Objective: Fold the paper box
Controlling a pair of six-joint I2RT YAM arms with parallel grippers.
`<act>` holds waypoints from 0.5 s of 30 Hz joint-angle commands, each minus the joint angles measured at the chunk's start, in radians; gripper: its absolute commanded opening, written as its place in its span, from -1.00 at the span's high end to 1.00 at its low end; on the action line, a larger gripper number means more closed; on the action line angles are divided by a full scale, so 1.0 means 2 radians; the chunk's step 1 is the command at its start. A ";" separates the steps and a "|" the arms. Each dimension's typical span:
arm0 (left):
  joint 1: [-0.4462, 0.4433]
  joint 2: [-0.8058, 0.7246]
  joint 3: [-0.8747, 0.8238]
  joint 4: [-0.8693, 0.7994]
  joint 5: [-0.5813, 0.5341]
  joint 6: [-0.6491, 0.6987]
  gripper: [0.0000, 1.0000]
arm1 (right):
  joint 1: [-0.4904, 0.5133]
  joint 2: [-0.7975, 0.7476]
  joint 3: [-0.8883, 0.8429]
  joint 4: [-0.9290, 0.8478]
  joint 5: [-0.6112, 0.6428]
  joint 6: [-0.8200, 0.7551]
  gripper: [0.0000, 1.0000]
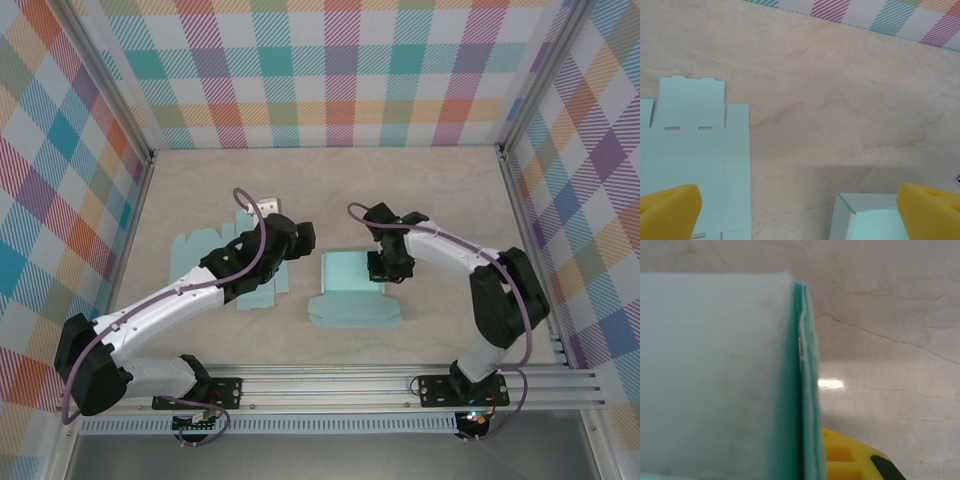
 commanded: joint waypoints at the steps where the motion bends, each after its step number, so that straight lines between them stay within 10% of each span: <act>1: 0.009 -0.011 -0.011 -0.012 0.004 -0.007 -1.00 | -0.002 0.032 0.034 -0.046 0.017 -0.018 1.00; 15: 0.021 -0.031 -0.035 0.009 0.007 -0.001 -1.00 | 0.008 0.219 0.162 -0.118 0.142 0.017 1.00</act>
